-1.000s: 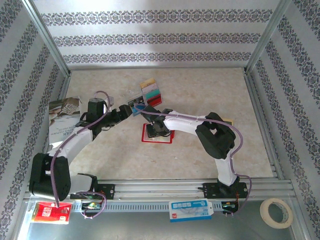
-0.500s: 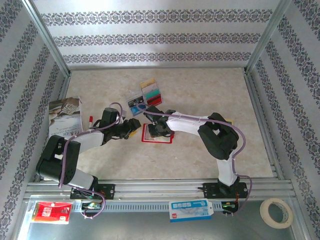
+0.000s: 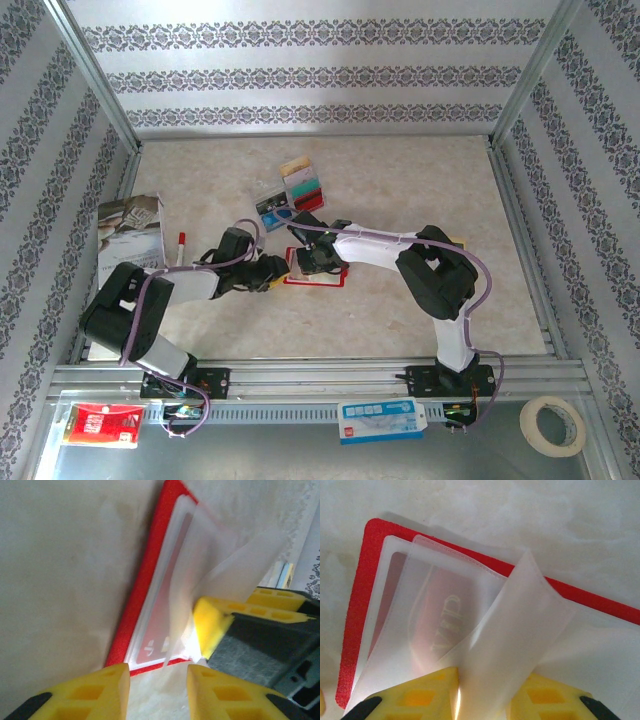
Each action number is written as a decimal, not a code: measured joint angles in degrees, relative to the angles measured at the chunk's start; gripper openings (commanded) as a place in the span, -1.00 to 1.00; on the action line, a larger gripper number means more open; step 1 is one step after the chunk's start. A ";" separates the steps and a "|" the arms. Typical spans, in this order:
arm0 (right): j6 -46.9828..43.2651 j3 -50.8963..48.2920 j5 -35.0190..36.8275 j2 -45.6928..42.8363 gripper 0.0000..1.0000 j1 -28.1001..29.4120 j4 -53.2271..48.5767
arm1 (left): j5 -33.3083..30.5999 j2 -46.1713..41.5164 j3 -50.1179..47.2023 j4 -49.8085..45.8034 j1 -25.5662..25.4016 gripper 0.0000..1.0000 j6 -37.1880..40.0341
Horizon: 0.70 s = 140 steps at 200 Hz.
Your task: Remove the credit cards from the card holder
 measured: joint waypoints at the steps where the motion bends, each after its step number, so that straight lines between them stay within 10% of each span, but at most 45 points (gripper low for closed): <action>1: 0.00 -0.02 0.00 0.00 -0.41 0.00 0.02 | 0.00 0.04 -0.07 0.09 -0.04 -0.44 -0.13; 140: -0.02 -0.35 -0.48 -0.24 -0.40 -0.02 0.46 | 0.72 4.46 -0.26 7.34 -0.52 -0.61 -2.29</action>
